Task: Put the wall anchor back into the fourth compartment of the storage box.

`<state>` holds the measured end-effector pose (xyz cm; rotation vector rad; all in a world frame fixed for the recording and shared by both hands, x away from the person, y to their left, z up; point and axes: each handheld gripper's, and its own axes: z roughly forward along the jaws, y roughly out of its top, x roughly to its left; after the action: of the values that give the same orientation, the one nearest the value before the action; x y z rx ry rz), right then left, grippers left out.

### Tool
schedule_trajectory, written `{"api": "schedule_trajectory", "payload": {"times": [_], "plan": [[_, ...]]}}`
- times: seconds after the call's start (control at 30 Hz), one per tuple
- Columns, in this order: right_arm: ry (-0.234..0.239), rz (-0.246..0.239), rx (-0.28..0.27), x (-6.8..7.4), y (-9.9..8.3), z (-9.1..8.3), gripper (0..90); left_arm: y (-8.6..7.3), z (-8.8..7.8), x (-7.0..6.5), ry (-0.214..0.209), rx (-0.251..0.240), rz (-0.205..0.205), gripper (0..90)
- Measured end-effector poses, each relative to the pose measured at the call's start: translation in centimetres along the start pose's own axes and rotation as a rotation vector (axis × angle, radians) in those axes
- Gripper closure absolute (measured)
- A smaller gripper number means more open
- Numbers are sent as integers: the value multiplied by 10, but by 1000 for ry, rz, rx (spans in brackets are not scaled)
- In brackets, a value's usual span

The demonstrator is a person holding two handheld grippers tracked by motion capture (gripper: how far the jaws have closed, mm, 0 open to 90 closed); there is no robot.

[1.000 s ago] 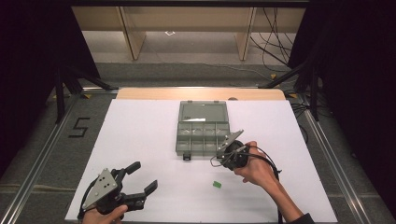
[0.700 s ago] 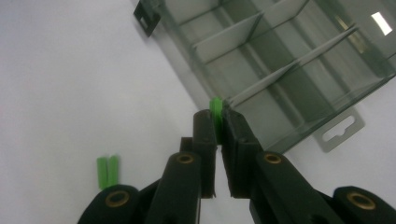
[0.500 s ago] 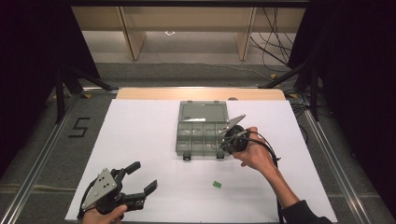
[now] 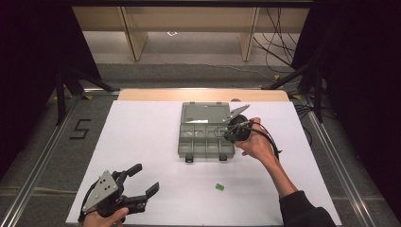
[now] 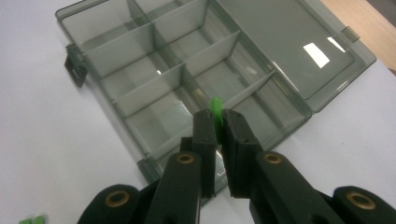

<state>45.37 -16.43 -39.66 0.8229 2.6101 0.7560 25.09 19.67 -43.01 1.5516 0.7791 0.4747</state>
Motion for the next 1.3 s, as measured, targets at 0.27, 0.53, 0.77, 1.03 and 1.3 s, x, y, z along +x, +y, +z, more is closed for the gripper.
{"api": "schedule_trajectory", "payload": {"times": [0.27,0.53,0.77,1.03,1.3], "plan": [[-21,23,-10,-12,3,8,844,0,0,0,0,1,0,161],[-52,34,-13,-26,5,14,844,0,0,0,0,0,0,161],[-66,30,7,-32,5,29,844,0,0,0,0,0,0,161],[-72,55,14,-36,4,40,731,0,-1,1,1,0,0,161],[-87,68,-21,-30,5,32,447,0,-1,1,-5,-2,7,161]]}}
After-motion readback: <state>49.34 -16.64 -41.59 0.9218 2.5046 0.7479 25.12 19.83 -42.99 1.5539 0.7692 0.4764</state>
